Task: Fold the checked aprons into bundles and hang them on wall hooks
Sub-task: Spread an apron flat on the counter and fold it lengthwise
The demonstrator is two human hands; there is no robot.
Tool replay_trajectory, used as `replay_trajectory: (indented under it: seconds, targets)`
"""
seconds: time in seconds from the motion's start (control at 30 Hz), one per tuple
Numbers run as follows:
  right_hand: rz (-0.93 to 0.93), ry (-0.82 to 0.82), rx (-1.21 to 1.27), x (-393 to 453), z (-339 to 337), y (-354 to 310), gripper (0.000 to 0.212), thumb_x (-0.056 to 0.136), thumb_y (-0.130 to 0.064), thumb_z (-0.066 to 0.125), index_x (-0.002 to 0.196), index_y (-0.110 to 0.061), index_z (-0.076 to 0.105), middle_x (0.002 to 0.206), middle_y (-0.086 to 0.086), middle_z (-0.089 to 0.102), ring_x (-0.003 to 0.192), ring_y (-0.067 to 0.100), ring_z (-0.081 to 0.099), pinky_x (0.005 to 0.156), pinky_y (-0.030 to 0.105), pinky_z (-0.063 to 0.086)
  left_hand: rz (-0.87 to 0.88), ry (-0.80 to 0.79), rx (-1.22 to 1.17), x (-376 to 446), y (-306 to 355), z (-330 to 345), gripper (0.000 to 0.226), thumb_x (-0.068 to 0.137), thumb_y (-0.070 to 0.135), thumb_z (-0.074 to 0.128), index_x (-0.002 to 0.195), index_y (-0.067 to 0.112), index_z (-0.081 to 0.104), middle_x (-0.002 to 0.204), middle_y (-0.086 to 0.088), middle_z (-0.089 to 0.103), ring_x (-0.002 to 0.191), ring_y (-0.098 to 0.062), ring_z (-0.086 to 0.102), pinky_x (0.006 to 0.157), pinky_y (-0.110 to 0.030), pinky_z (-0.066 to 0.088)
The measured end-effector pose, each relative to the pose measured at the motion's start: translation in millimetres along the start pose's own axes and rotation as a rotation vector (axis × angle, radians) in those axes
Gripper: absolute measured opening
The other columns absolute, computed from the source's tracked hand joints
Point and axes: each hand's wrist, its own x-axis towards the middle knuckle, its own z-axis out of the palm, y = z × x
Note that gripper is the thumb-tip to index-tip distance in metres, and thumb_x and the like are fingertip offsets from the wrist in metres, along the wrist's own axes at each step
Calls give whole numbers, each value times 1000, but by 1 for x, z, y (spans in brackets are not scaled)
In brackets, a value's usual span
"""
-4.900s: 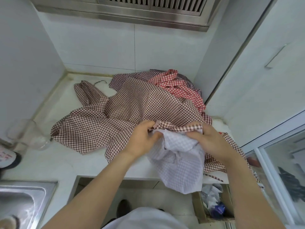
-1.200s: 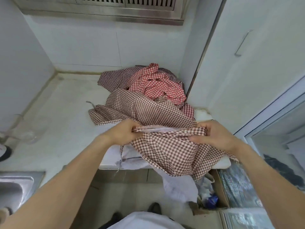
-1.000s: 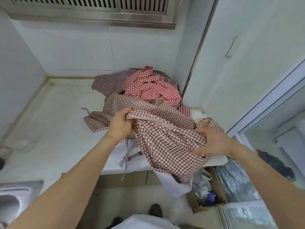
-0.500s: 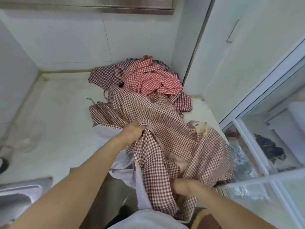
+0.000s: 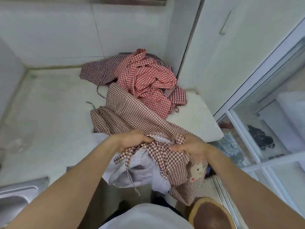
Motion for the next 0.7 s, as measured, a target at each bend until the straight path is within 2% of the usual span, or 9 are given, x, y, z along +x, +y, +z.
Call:
replay_trajectory:
  seconds: [0.07, 0.17, 0.23, 0.3, 0.37, 0.43, 0.5, 0.6, 0.7]
  targets:
    - [-13, 109, -136, -3, -10, -11, 35, 76, -26, 80, 109, -19, 70, 106, -3, 75, 103, 19, 69, 97, 37, 51, 53, 120, 175, 1, -2, -10, 21, 101, 26, 52, 109, 18, 69, 112, 1, 72, 103, -17, 66, 94, -29, 49]
    - [-107, 249, -277, -10, -28, -28, 37, 70, -46, 81, 90, -16, 76, 98, 8, 74, 99, 23, 68, 98, 41, 47, 118, 379, 422, 1, -4, -25, 24, 100, 25, 53, 86, 13, 68, 90, -4, 68, 85, -21, 63, 75, -32, 49]
    - [-163, 294, -363, -15, -38, -40, 30, 79, -40, 75, 92, -13, 74, 98, 7, 73, 95, 12, 66, 92, 30, 45, 253, 520, 407, 2, -5, -33, 17, 96, 13, 57, 92, 6, 71, 89, -6, 69, 86, -25, 64, 75, -35, 49]
    - [-184, 348, -481, -18, -45, -53, 23, 89, -31, 69, 98, -10, 72, 100, -1, 71, 91, 2, 62, 82, 20, 41, 404, 584, 339, 0, 0, -35, 20, 92, 4, 62, 105, 14, 72, 97, 5, 70, 91, -11, 64, 77, -23, 47]
    - [-207, 404, -576, -18, -53, -62, 20, 92, -30, 67, 98, -10, 70, 92, -9, 71, 86, 1, 61, 77, 22, 42, 479, 619, 267, -1, 7, -35, 27, 87, 10, 73, 110, 21, 66, 104, 10, 67, 98, -1, 60, 81, -13, 45]
    - [-231, 446, -584, -19, -58, -70, 19, 90, -31, 70, 93, -12, 70, 68, -13, 67, 69, 6, 59, 71, 26, 43, 502, 608, 195, -2, 13, -37, 20, 84, 14, 78, 99, 20, 65, 99, 3, 71, 93, -7, 65, 80, -17, 50]
    - [-268, 469, -538, -23, -62, -79, 19, 85, -30, 76, 89, -14, 69, 55, -10, 61, 59, 8, 54, 63, 22, 42, 518, 510, 155, -7, 17, -42, 8, 85, 13, 76, 90, 15, 70, 91, -1, 75, 89, -14, 71, 82, -25, 54]
    - [-328, 440, -559, -33, -68, -92, 23, 73, -28, 85, 87, -15, 72, 62, -8, 65, 58, 0, 58, 59, 10, 41, 475, 367, 140, -19, 26, -53, 13, 90, 18, 71, 98, 9, 75, 99, 0, 76, 97, -16, 71, 94, -32, 53]
    - [-256, 355, -776, -39, -84, -103, 21, 70, -24, 89, 85, -22, 74, 77, -9, 71, 71, 1, 63, 70, 14, 46, 482, 342, 67, -30, 38, -64, 20, 93, 14, 66, 110, 7, 74, 107, -1, 75, 103, -17, 70, 96, -28, 51]
